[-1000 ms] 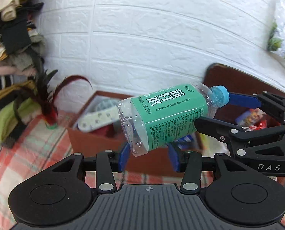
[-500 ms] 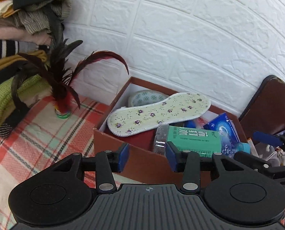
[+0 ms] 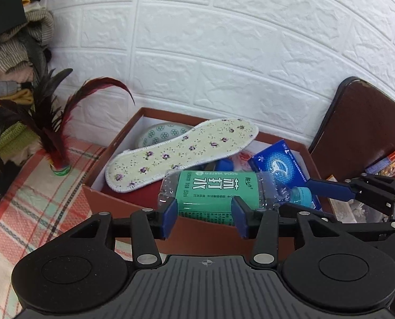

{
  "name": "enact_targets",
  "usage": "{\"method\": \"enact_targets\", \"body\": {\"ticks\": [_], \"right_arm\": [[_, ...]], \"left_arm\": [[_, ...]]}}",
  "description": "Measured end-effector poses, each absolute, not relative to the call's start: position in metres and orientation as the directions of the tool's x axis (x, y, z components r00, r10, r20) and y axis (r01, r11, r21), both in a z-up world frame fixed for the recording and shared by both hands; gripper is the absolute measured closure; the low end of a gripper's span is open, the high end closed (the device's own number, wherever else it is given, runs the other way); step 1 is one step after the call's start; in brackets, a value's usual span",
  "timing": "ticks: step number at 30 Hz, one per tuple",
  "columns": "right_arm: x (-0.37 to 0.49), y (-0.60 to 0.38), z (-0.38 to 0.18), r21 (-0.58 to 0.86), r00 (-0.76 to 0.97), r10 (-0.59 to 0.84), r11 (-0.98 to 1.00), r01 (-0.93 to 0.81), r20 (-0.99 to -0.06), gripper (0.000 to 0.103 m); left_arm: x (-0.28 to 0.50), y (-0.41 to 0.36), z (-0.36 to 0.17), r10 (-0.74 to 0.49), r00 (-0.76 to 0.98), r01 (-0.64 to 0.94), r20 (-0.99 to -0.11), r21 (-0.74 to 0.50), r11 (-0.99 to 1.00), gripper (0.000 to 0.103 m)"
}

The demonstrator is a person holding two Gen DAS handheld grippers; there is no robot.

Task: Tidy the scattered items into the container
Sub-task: 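Open the left tool to release the bottle and withdraw toward the pile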

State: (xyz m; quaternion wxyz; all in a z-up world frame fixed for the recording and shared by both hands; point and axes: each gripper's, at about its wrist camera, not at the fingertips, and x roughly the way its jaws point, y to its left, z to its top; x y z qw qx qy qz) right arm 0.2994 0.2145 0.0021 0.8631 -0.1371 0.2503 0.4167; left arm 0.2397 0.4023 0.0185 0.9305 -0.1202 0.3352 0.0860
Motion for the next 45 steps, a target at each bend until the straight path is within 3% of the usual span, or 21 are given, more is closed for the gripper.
{"method": "enact_targets", "body": {"ticks": [8,9,17,20,22,24,26,27,37,45], "right_arm": [[0.304,0.208,-0.007,-0.014,0.501,0.657,0.598,-0.801,-0.563,0.050],[0.305,0.207,-0.010,-0.009,0.499,0.653,0.602,-0.798,-0.570,0.051],[0.307,0.193,-0.007,0.049,0.520,0.645,0.652,-0.756,-0.560,0.051],[0.304,0.186,-0.001,0.050,0.538,0.645,0.665,-0.746,-0.544,0.036],[0.302,0.181,0.003,0.052,0.549,0.644,0.672,-0.738,-0.533,0.025],[0.300,0.175,0.008,0.053,0.562,0.643,0.681,-0.730,-0.521,0.011],[0.295,0.161,0.016,0.049,0.585,0.636,0.697,-0.715,-0.503,0.002],[0.292,0.154,0.020,0.048,0.596,0.632,0.705,-0.708,-0.495,0.001],[0.231,0.066,0.042,0.082,0.618,0.638,0.724,-0.685,-0.460,0.000],[0.173,-0.030,0.030,0.065,0.698,0.558,0.800,-0.597,-0.449,0.000]], "left_arm": [[0.243,0.394,0.015,0.082,0.764,-0.224,-0.641,-0.144,0.964,0.041],[0.243,0.392,0.014,0.082,0.764,-0.220,-0.640,-0.139,0.966,0.038],[0.241,0.371,0.016,0.116,0.745,-0.188,-0.656,-0.040,0.981,0.037],[0.236,0.367,0.021,0.118,0.749,-0.196,-0.652,-0.047,0.980,0.037],[0.229,0.362,0.028,0.148,0.754,-0.218,-0.640,-0.032,0.975,0.029],[0.220,0.355,0.037,0.212,0.758,-0.267,-0.617,0.002,0.964,0.010],[0.209,0.344,0.045,0.269,0.768,-0.303,-0.581,0.041,0.952,0.000],[0.203,0.338,0.050,0.287,0.774,-0.310,-0.564,0.056,0.949,0.000],[0.156,0.245,0.049,0.224,0.783,-0.236,-0.581,0.056,0.970,0.000],[0.120,0.157,0.030,0.160,0.784,-0.168,-0.600,0.043,0.985,0.000]]}}
